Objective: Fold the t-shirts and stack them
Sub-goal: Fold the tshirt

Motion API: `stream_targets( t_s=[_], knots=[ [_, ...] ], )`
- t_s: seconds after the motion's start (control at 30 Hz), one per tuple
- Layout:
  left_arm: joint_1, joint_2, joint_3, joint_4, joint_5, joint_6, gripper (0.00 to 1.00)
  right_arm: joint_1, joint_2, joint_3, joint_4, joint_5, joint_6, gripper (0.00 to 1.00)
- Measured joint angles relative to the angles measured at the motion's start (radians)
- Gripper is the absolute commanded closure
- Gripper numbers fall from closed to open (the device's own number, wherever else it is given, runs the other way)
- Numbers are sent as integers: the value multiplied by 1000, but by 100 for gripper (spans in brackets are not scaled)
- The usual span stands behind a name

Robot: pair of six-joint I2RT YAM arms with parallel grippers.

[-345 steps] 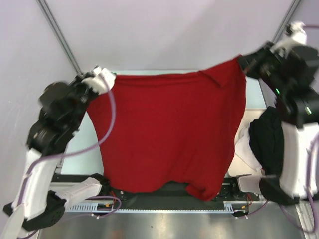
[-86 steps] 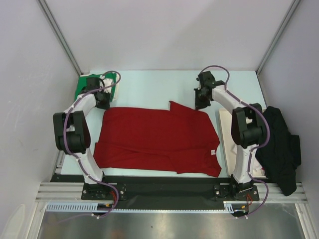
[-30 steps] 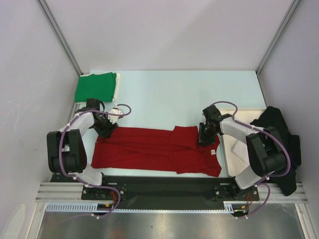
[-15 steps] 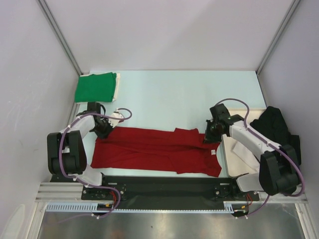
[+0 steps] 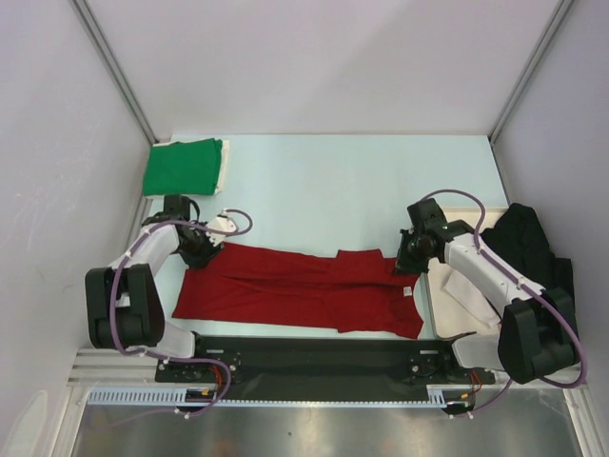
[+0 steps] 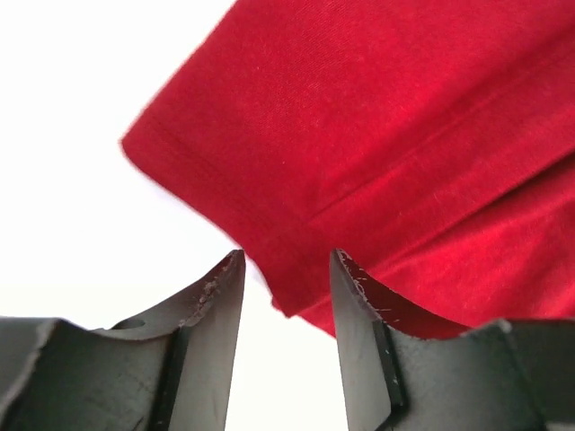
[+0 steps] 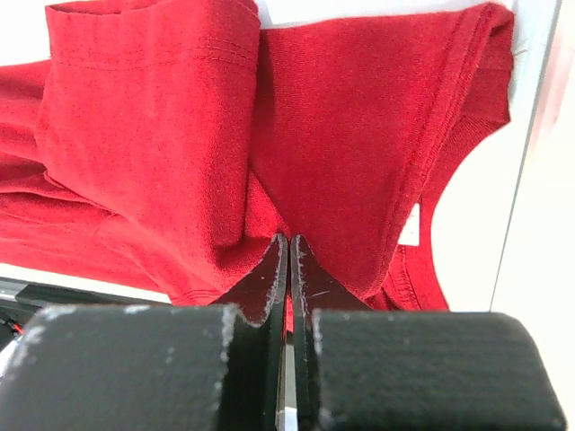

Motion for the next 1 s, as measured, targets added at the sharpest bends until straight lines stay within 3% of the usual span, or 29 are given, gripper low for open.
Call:
stream_targets(
  t_s=[0.2,0.43,0.83,0.93,0.97,1.0],
  knots=[
    [-18,-47,-10,-4,-37,85,53,0,25,0,20,-16,0,100],
    [-19,-11,-44,-11,-181,235,53,-1,39,14,28,-18,-1,100],
    [-34,63,-24,-39,-201,303,53,-2,63,30,37,-18,-2,100],
    [-36,63,-24,-40,-202,309,63,-2,86,47,37,-18,-6,100],
    [-36,63,-24,-42,-202,308,78,-2,92,51,37,-18,-9,100],
    [-36,63,-24,-44,-201,302,84,-2,96,55,38,-17,-12,100]
  ],
)
